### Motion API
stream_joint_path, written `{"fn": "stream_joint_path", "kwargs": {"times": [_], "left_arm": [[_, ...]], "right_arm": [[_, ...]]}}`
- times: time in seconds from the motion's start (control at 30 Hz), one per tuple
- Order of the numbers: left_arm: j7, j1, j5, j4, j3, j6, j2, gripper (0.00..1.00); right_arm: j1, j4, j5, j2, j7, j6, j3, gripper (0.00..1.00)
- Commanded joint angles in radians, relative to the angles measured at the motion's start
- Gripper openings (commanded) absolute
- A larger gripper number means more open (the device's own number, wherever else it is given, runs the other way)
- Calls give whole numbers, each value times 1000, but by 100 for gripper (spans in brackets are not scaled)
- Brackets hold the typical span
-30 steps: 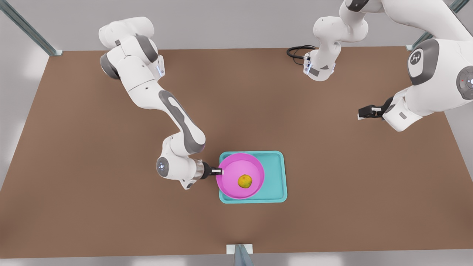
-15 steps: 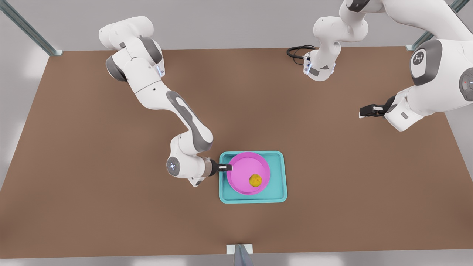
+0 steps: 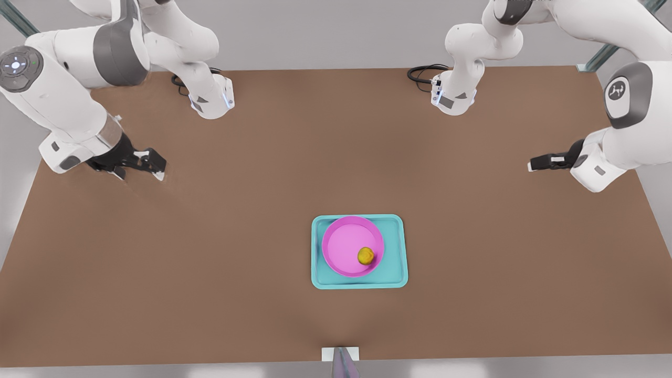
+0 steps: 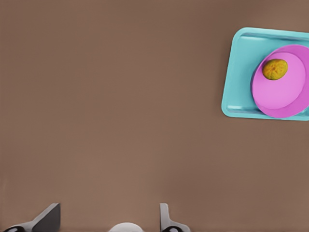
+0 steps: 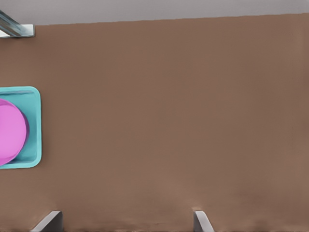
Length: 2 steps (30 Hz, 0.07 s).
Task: Place the orange on the plate with the left arm and the plate on the tray with the right arm
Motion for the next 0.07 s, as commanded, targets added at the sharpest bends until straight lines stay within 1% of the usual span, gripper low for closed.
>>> {"fn": "stream_joint_path", "kwargs": {"times": [0.0,0.03], "left_arm": [[6,-1,-3,-1,1,11,9,100],[15,-1,-5,4,1,8,15,100]], "right_arm": [[6,-48,-71,-57,-84,-243,1,100],[4,-54,-71,-62,-84,-243,1,100]]}}
